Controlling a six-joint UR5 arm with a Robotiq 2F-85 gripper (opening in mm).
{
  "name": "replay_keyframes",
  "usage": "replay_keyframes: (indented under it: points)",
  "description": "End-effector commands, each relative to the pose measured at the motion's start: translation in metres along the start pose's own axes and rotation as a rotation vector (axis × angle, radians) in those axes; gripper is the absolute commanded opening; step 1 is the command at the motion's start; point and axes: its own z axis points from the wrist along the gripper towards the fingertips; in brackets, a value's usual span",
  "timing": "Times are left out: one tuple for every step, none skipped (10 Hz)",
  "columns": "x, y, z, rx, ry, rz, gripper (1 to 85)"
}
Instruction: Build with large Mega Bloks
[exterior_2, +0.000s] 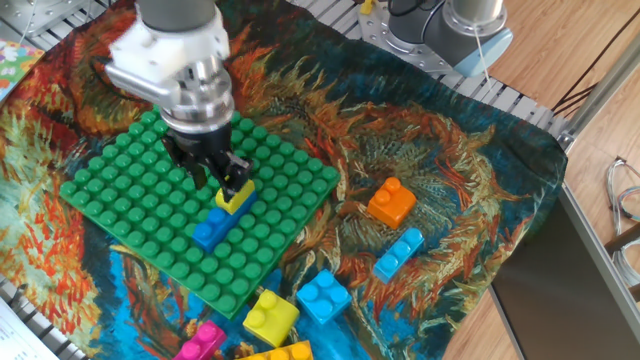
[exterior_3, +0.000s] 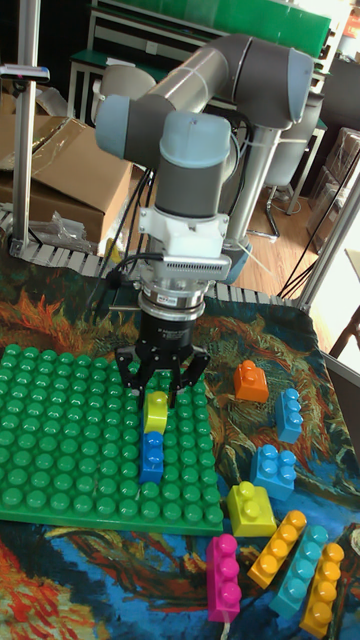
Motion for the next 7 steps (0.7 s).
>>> replay_keyframes:
  points:
    - [0.001,0.002,-0.019,-0.040,0.007,-0.027,40.7]
    - [0.002,-0.008,-0.018,-0.003,0.013,0.032,12.0]
    - [0.001,-0.021,-0.019,0.048,0.008,0.053,1.3]
    - [0.000,-0.017,-0.018,0.032,0.002,0.066,1.3]
    - [-0.002,-0.018,-0.018,0.036,-0.004,0.059,1.3]
    - [-0.001,-0.020,-0.019,0.043,-0.002,0.057,1.3]
    - [-0.003,-0.025,-0.015,0.049,0.001,0.047,1.3]
